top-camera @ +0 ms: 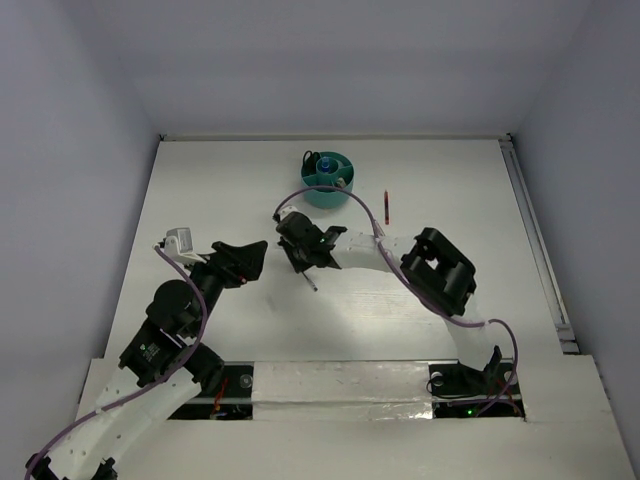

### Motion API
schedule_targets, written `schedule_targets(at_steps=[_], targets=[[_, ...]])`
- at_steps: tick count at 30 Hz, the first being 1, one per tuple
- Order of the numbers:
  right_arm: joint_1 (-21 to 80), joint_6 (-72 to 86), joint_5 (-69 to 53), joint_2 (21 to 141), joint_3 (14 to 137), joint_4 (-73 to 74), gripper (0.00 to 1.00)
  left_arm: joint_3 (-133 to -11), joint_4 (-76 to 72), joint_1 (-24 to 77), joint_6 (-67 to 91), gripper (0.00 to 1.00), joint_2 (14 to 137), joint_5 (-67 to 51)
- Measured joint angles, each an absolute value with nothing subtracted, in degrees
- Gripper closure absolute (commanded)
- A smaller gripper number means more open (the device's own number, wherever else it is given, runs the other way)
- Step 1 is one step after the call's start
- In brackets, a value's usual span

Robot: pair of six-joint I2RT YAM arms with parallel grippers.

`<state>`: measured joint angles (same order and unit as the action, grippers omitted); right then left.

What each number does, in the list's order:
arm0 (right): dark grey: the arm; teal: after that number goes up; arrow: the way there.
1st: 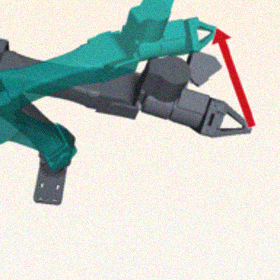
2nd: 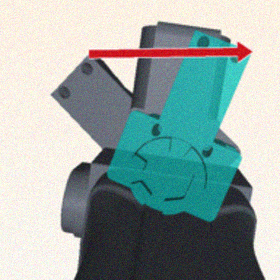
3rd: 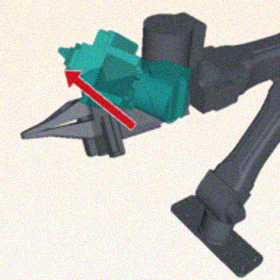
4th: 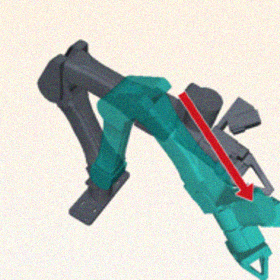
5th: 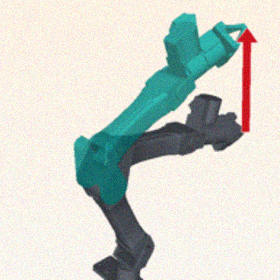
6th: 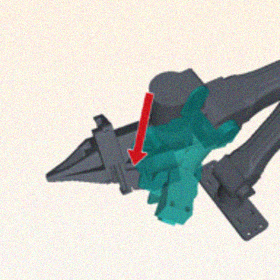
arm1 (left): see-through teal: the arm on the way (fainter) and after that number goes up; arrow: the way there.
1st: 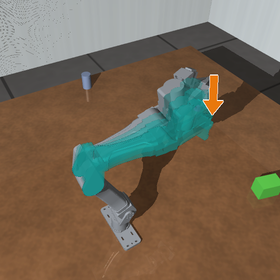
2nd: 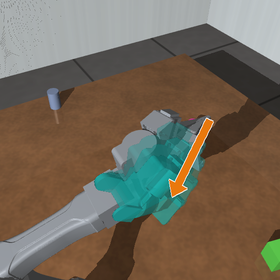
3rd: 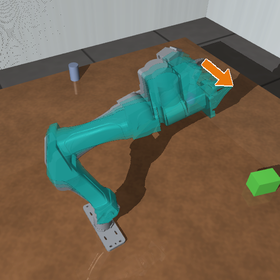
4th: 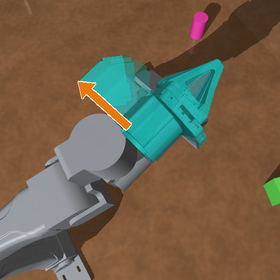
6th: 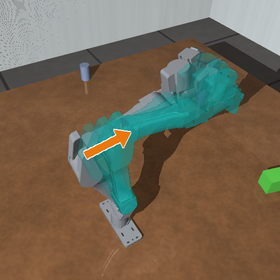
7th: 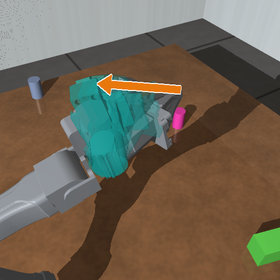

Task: Sort the stationery into containers
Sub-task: Pick up the pen from the center of the board.

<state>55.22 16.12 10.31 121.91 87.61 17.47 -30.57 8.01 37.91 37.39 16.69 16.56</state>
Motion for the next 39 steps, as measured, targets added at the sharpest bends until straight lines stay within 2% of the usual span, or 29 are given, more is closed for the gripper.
schedule_targets(at_steps=[7,10,13,20,28,34,37,39], targets=[[55.2,17.4,10.4,116.2,79.6,15.1,1.0,-29.4,7.0,37.9,38.1,0.05,17.6,15.9],[55.2,17.9,10.7,110.7,74.8,15.8,1.0,-27.9,5.3,37.9,38.4,0.11,19.1,14.2],[55.0,19.0,10.9,104.4,71.7,15.0,1.0,-25.3,2.1,37.9,38.7,0.18,20.9,10.5],[54.4,24.3,10.3,93.6,65.2,3.3,1.0,-18.1,-10.7,37.9,41.0,0.44,30.1,-1.6],[54.3,29.6,9.2,88.6,57.4,-8.7,1.0,-16.0,-21.1,37.9,42.6,0.49,39.6,-6.4],[54.3,31.3,8.5,86.2,55.6,-13.8,1.0,-16.0,-27.9,37.9,42.8,0.56,47.0,-8.0],[54.3,31.8,7.9,85.7,55.4,-15.6,1.0,-16.0,-29.7,37.9,42.9,0.63,49.7,-8.7],[54.3,32.0,7.4,85.7,55.4,-16.2,1.0,-16.0,-30.8,37.9,43.1,0.72,50.5,-8.8]])
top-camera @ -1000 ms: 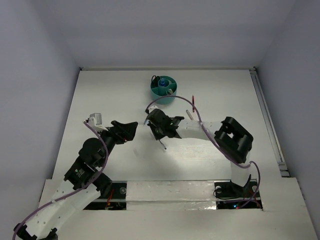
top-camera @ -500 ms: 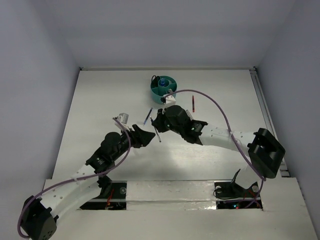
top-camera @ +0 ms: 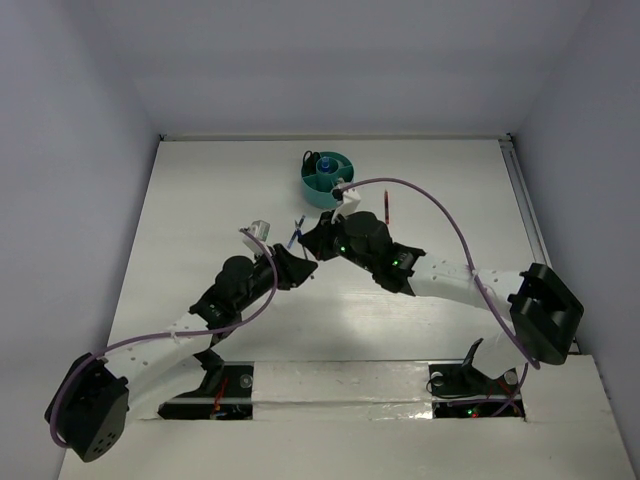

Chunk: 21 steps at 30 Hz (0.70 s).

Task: Sort the stationery into containers
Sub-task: Pick up the pen from the center of the board.

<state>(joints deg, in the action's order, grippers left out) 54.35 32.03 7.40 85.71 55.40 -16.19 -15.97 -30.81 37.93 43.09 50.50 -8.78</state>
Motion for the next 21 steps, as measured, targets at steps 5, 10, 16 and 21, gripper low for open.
schedule_targets(at_steps=[5,10,16,21], targets=[[54.3,32.4,7.0,85.7,55.3,-17.1,1.0,-16.0,-32.4,38.0,43.2,1.0,50.7,-8.6],[54.3,32.4,7.4,85.5,55.3,-16.8,0.93,-16.0,-32.2,38.2,43.1,1.0,50.4,-8.3],[53.6,30.5,7.1,83.1,55.3,-11.4,0.37,-15.9,-29.5,38.4,41.8,1.0,47.7,-7.2],[50.8,25.7,6.9,76.2,54.5,-1.2,0.54,-15.5,-27.3,38.4,40.3,1.0,44.9,-5.5]])
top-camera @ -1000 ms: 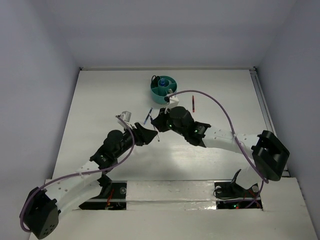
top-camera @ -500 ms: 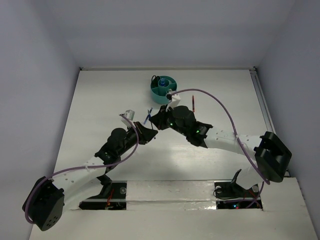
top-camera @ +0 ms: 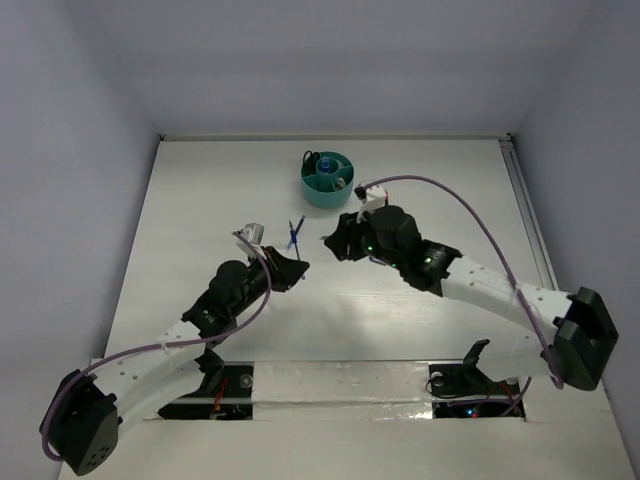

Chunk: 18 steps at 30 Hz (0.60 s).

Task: Sort the stationery into containers
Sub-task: Pick up the pen from the center of the board, then close the pen cap on the pen.

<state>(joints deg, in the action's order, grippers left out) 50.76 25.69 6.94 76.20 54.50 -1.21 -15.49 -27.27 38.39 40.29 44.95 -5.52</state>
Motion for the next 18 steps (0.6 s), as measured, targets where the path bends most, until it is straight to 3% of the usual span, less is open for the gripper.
schedule_targets(at_steps=[4,5,7,10,18], targets=[[44.7,22.1,4.1,70.9,53.7,6.1,0.71,-14.5,-26.4,38.4,38.9,1.0,43.7,-5.7],[42.6,21.0,3.0,71.0,53.7,7.8,0.71,-14.4,-26.2,38.4,38.4,1.0,43.6,-6.0],[39.2,19.2,1.2,72.9,53.7,12.0,0.66,-14.3,-26.1,38.4,37.6,1.0,43.6,-6.8],[36.0,16.8,-1.9,76.7,52.8,17.0,0.5,-14.3,-25.9,38.4,35.9,1.0,43.2,-8.2],[33.0,10.6,-6.0,86.8,54.5,24.2,0.45,-13.8,-24.5,38.4,32.9,1.0,39.5,-8.8]])
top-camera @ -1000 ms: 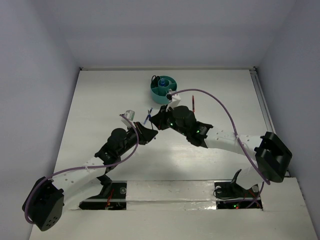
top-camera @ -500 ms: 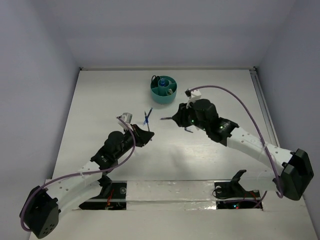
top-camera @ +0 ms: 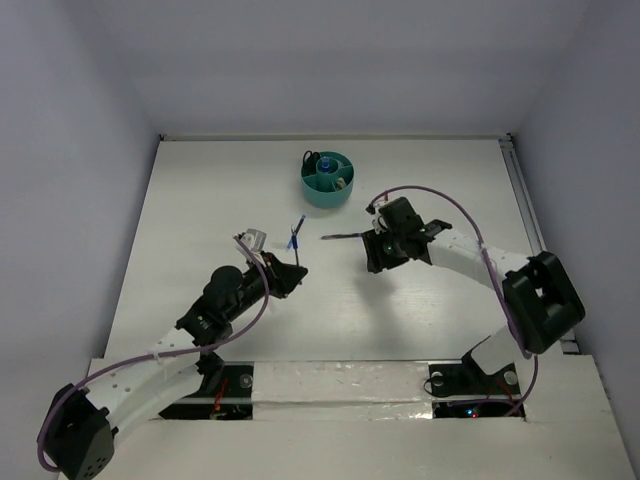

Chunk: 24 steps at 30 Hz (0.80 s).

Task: Sort the stationery into containers
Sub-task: Close the pen cap on the pen.

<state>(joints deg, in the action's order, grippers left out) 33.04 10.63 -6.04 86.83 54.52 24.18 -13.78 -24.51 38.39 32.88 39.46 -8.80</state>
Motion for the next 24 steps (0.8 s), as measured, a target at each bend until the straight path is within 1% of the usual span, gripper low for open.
schedule_targets(at_steps=[8,21,24], targets=[[31.8,7.3,-4.7,95.3,58.2,24.7,0.45,-13.7,-24.2,38.4,32.1,1.0,39.1,-9.2],[31.1,2.7,-1.9,101.3,63.3,24.9,0.45,-13.2,-24.2,38.4,32.1,1.0,40.4,-10.1],[31.1,2.1,-2.0,102.7,64.4,25.1,0.48,-13.2,-24.3,38.4,32.1,1.0,40.4,-10.2]])
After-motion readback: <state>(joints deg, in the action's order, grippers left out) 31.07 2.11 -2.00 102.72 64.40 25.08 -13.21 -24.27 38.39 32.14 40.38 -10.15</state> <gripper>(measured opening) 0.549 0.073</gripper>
